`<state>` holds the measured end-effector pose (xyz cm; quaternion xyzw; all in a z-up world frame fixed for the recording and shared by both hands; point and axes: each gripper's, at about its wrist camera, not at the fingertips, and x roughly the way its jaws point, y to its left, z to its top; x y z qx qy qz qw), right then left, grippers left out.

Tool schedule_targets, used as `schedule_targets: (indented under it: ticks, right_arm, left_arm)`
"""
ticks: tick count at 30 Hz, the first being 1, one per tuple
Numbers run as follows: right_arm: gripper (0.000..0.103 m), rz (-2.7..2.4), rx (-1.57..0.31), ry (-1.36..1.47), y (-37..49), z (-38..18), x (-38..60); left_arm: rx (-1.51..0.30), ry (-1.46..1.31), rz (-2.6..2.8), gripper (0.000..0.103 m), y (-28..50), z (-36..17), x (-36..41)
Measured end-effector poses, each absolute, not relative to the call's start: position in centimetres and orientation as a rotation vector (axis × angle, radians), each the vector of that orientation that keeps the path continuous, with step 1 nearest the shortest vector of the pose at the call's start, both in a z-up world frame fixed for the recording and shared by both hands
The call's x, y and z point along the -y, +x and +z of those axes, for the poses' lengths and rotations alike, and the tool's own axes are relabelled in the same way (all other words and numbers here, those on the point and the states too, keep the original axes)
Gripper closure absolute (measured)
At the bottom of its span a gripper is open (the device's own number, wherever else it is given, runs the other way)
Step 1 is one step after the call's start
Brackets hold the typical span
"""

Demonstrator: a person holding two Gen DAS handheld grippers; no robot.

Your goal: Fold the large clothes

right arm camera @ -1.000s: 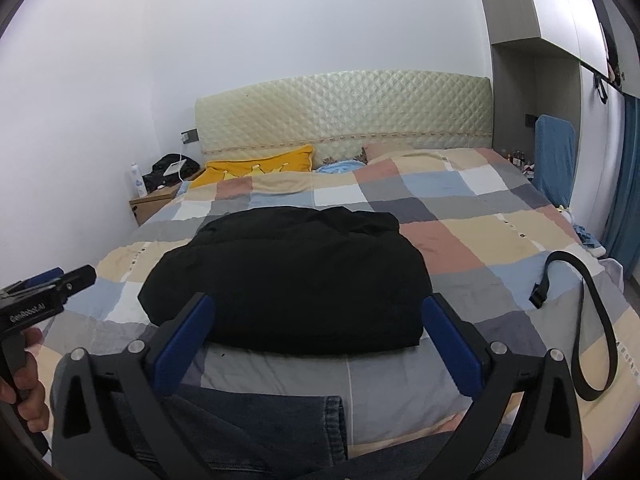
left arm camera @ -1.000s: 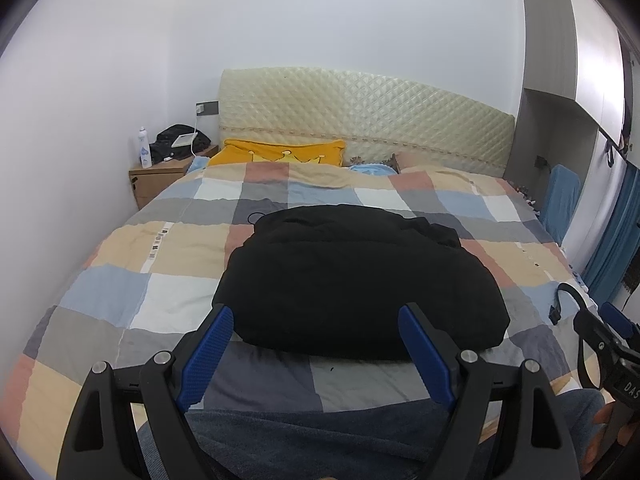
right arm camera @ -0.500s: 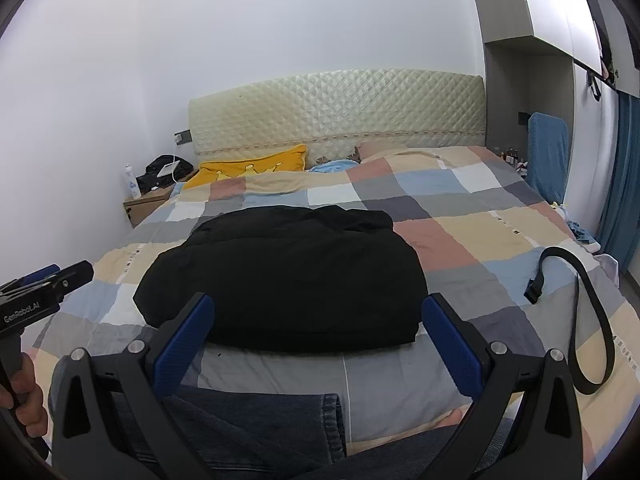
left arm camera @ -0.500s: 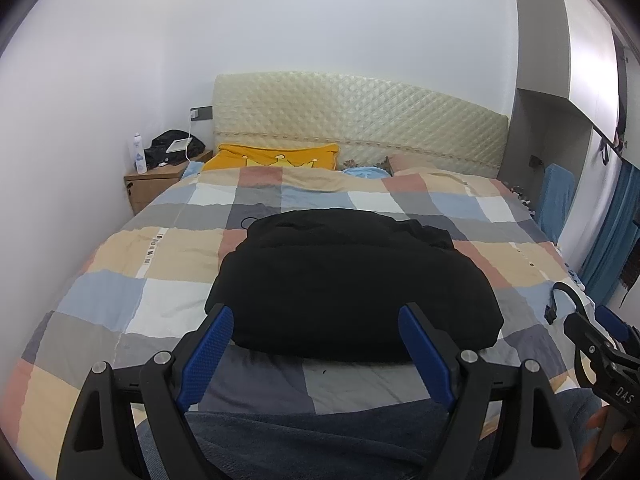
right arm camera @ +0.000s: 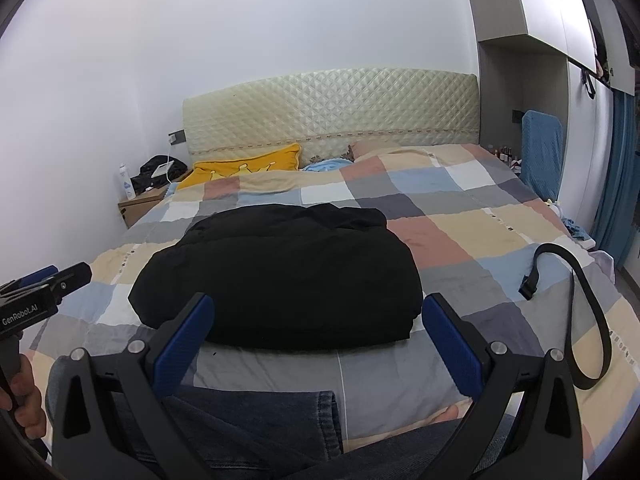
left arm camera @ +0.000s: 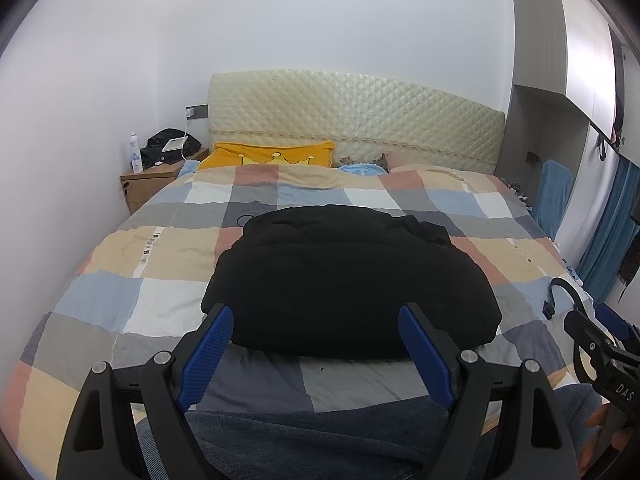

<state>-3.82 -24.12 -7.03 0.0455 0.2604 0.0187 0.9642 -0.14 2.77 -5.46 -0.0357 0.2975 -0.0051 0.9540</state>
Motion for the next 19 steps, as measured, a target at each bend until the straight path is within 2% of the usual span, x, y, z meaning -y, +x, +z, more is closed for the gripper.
schedule_targets:
  ticks: [19]
  right_arm:
    - [0.000,0.025,-0.530,0.089,-4.18,-7.28,24.39]
  left_arm:
    - [-0.614,-0.073,-0.011,0.019,-0.23,-5.75,-2.94]
